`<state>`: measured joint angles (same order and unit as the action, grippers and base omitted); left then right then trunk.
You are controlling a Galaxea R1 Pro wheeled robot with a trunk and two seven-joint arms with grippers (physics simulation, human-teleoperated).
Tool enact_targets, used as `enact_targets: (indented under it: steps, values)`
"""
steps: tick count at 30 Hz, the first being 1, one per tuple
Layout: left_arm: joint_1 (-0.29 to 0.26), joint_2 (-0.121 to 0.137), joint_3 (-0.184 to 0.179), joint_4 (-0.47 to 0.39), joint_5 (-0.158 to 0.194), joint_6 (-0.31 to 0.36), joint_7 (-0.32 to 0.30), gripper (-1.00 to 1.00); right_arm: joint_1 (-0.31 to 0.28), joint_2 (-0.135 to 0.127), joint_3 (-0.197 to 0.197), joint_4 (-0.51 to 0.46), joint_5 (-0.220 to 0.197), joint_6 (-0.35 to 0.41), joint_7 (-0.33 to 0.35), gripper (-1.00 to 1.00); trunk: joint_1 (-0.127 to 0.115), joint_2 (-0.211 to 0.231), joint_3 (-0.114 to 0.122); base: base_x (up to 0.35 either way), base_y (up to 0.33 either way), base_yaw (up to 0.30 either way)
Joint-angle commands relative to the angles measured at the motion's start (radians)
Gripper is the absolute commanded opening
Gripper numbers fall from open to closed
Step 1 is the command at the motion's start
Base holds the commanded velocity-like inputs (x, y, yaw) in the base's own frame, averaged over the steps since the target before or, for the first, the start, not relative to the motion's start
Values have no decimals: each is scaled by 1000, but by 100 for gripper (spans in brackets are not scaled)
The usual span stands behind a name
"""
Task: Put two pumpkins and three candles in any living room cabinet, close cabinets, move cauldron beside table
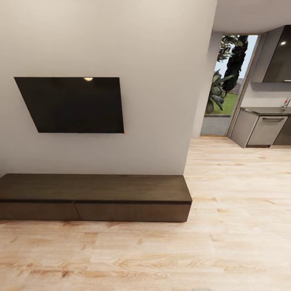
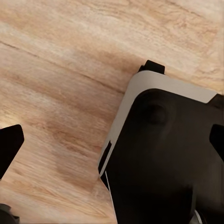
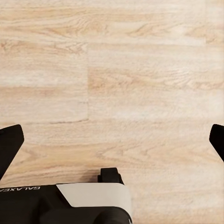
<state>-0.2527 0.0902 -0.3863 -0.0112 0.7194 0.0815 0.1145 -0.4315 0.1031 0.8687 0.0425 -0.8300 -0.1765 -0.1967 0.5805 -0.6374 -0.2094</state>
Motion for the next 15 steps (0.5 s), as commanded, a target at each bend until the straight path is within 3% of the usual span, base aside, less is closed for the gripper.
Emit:
enact_targets:
  steps: [1,15]
  values:
    - [0,0,-8,-1,9,5,4,100,-1,1,7,4,-7,-5,0,100,0,-1,-2,0,0,0]
    - [0,-1,-8,-1,12,4,4,100,-1,0,7,4,-8,-12,8,100,0,-1,-2,0,0,0]
